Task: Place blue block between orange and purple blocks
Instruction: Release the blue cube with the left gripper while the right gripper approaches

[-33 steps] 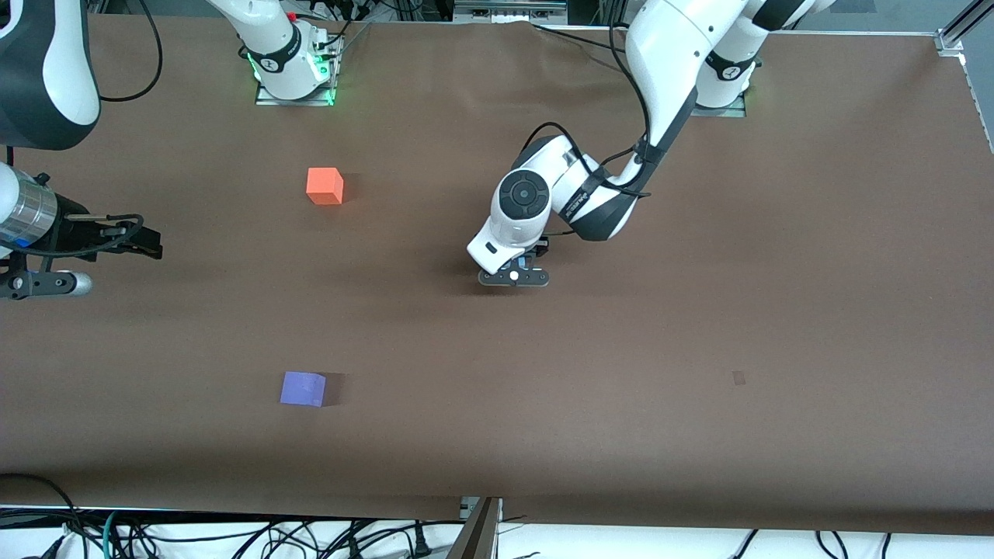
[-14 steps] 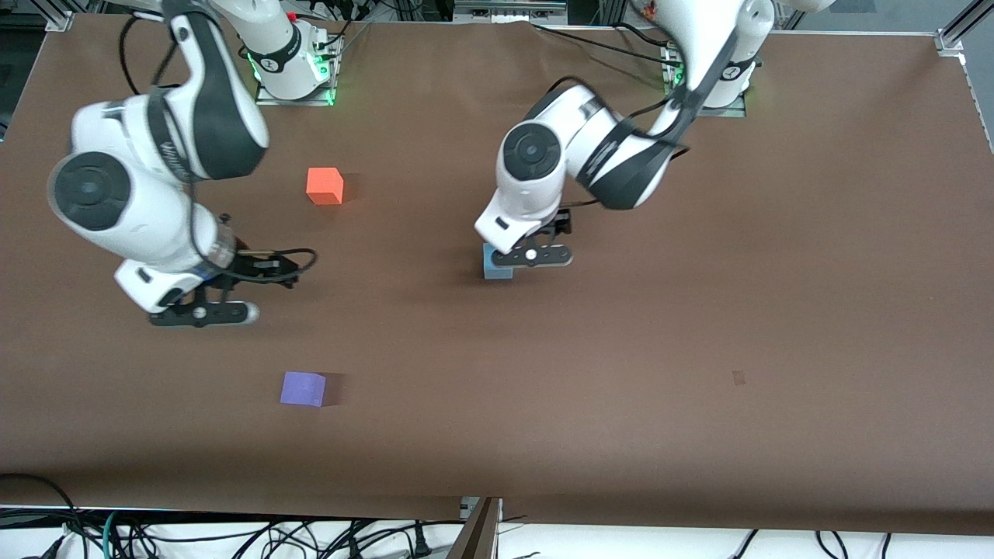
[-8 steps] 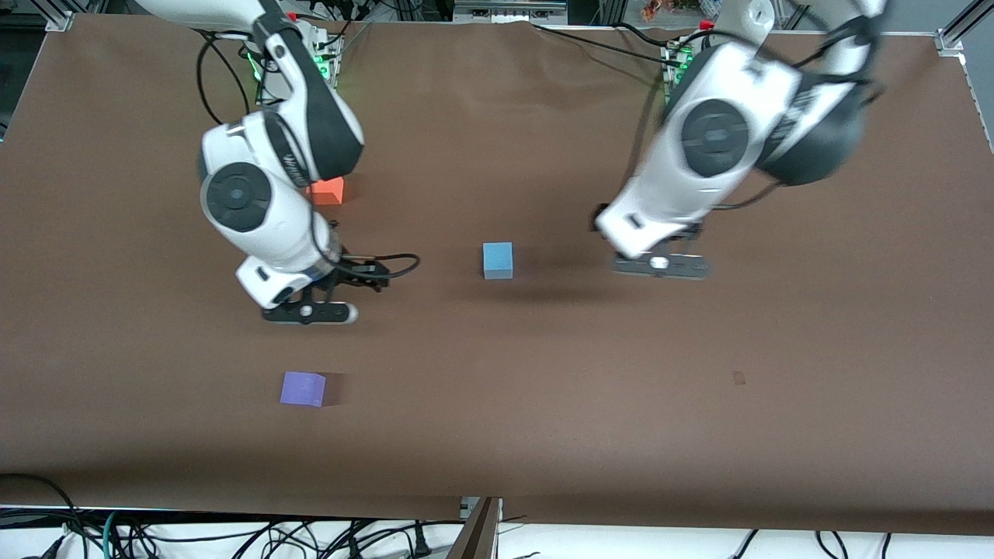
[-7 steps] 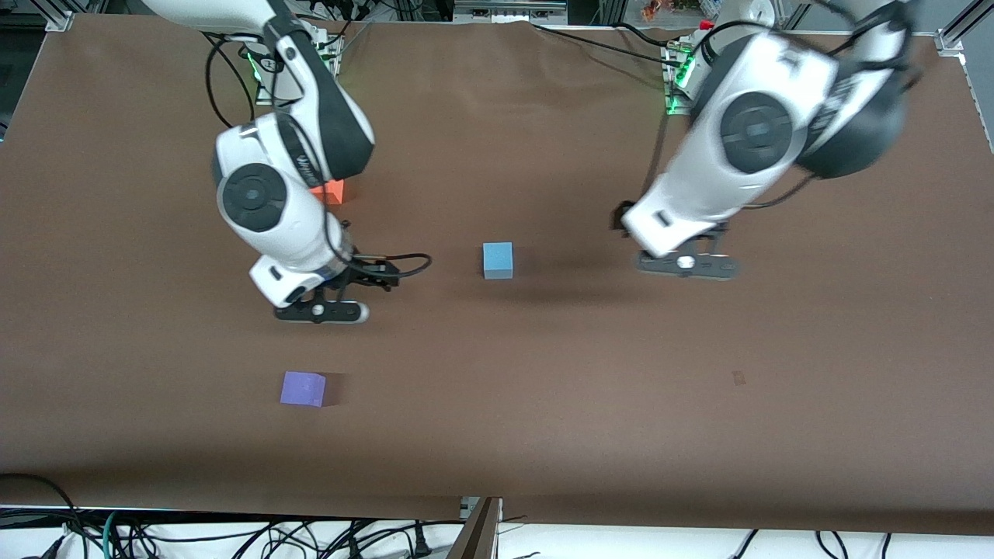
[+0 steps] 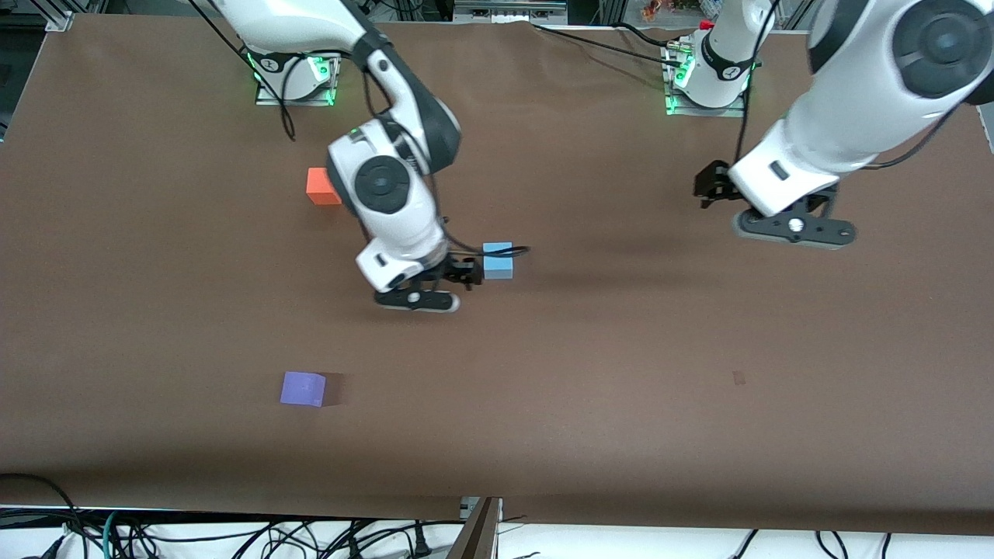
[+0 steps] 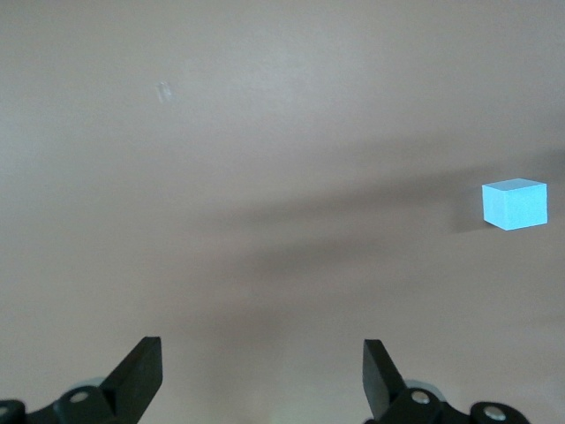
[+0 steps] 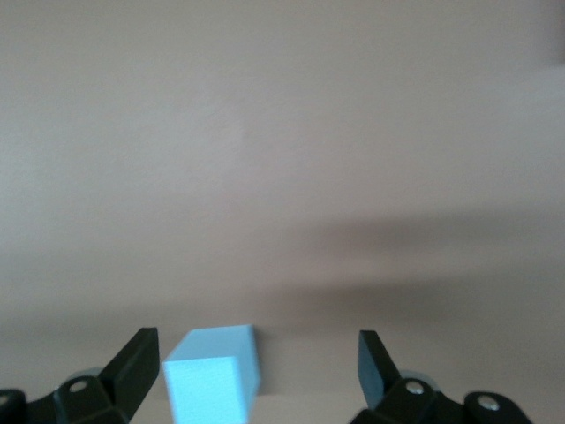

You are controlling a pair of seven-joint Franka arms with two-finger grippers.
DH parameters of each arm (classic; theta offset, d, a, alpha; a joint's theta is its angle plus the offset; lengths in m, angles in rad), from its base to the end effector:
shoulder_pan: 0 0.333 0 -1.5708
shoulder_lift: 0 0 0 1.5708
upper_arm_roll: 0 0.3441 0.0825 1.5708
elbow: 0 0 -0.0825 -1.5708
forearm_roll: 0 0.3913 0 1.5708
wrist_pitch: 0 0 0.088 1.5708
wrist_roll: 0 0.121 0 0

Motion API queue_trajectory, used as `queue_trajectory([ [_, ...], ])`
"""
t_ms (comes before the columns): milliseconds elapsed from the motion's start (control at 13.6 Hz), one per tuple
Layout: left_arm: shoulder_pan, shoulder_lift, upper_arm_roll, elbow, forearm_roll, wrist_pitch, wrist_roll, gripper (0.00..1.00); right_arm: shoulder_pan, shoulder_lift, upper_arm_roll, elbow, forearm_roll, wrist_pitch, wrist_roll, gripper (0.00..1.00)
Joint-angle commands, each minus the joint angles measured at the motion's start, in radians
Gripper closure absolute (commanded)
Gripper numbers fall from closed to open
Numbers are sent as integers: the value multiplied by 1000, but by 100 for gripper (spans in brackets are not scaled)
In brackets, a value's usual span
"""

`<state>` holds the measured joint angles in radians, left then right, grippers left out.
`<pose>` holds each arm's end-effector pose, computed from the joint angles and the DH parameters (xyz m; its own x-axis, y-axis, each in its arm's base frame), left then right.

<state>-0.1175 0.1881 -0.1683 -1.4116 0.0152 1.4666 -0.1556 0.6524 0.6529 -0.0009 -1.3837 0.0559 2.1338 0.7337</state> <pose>0.5880 -0.1603 0.5966 0.9832 -0.1270 -0.1310 -0.1287 -0.9917 -0.0042 0.6028 0.4638 0.3424 0.9931 -0.1112 0.0385 -0.1068 -0.9891 -0.1012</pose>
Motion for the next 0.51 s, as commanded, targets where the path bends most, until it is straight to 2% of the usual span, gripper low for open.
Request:
queue_trajectory([
  [0, 102, -64, -14, -61, 5, 6, 67, 0, 47, 76, -11, 86, 7, 6, 49, 1],
  [147, 124, -110, -14, -108, 5, 76, 44, 0, 59, 102, -11, 94, 5, 29, 47, 1],
  [294, 156, -209, -11, -222, -1, 182, -10, 0, 70, 129, -11, 94, 4, 49, 41, 1],
  [441, 159, -255, -8, -294, -11, 199, -33, 0, 82, 149, -11, 92, 1, 49, 38, 1],
])
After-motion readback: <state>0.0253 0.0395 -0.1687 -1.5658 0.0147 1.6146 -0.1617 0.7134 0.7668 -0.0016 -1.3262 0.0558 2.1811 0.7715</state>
